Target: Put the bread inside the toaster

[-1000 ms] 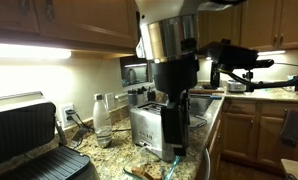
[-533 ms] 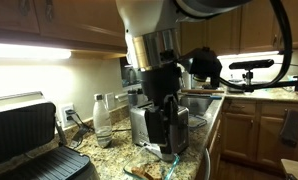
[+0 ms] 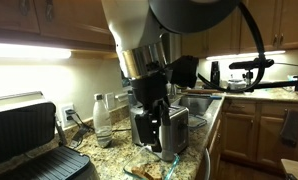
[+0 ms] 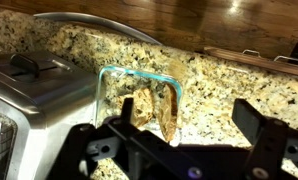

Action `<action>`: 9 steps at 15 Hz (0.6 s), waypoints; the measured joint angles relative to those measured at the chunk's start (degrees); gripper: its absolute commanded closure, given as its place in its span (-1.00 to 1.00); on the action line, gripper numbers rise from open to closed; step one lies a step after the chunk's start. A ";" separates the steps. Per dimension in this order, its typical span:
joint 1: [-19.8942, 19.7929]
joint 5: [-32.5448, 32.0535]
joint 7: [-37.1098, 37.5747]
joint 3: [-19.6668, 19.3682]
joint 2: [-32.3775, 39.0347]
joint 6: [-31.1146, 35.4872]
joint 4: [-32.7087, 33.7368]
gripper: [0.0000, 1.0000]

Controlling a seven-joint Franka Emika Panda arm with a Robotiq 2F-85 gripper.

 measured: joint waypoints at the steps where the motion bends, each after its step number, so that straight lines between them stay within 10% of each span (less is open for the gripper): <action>1: 0.00 -0.35 0.00 -0.17 0.84 0.00 0.56 -1.00; 9: 0.14 -1.21 0.00 -1.15 7.16 -0.03 5.44 -1.00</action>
